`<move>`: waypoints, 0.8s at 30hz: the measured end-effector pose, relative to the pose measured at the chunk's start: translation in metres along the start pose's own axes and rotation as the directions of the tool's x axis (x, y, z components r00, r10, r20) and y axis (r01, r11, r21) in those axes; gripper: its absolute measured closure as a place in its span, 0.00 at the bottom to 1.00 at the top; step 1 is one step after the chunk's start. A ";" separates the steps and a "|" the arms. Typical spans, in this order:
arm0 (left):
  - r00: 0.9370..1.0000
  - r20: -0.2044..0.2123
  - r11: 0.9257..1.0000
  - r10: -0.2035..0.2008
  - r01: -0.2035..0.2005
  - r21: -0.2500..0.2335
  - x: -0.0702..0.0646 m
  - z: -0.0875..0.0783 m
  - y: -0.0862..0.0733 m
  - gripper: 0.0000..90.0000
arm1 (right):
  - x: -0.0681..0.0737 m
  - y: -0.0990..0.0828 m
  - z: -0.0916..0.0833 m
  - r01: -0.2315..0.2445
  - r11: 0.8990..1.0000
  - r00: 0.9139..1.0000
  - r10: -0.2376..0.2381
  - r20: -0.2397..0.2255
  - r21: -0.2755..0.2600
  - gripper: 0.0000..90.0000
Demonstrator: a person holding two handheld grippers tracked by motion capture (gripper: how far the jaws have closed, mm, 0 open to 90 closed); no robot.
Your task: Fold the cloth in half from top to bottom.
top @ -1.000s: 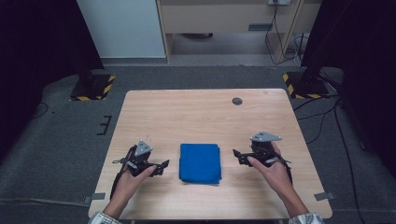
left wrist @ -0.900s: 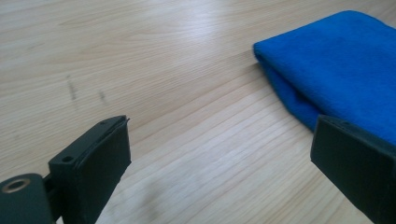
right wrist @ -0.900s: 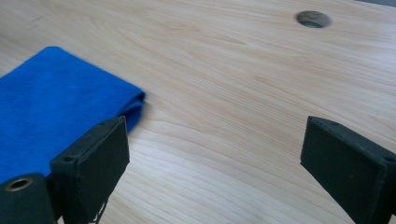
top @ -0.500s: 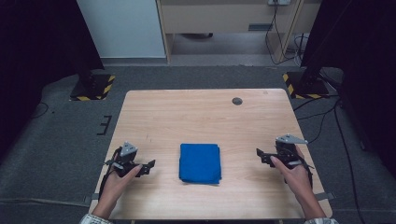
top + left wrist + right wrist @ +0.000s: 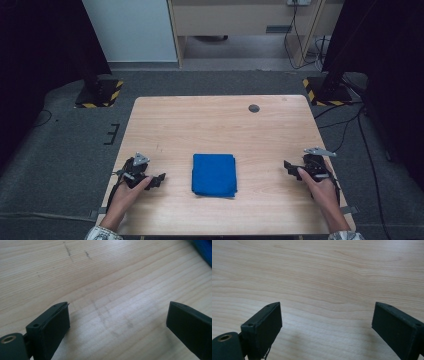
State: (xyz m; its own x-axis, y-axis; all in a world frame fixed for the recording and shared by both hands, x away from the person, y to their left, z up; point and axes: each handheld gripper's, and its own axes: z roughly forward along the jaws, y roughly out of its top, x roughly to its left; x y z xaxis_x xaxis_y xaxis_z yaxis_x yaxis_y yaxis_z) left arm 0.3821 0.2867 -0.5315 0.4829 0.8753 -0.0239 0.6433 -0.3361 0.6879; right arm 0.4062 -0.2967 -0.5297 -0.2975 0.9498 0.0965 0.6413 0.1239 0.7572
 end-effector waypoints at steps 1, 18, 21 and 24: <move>1.000 -0.005 1.000 -0.004 0.004 0.002 0.001 0.002 0.001 0.05 | -0.002 0.000 0.002 -0.004 1.000 1.000 0.004 0.007 0.003 0.11; 0.999 -0.038 1.000 0.004 -0.005 -0.016 0.004 0.009 0.002 0.01 | 0.008 0.002 0.018 0.056 0.996 0.996 -0.060 0.064 0.063 0.07; 0.999 -0.041 1.000 0.002 -0.002 -0.016 0.004 0.009 0.001 0.01 | 0.012 0.000 0.017 0.068 0.995 0.995 -0.073 0.068 0.067 0.07; 0.999 -0.042 1.000 0.001 -0.002 -0.015 0.004 0.009 0.001 0.01 | 0.018 -0.005 0.012 0.076 0.995 0.995 -0.080 0.053 0.069 0.07</move>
State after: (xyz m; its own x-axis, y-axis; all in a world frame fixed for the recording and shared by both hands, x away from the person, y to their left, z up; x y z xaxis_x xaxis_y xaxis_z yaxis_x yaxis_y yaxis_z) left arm 0.3901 0.2862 -0.5370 0.4588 0.8885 0.0072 0.6333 -0.3327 0.6988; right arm 0.4062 -0.2772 -0.5390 -0.3095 0.9509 0.0013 0.6644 0.2153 0.7156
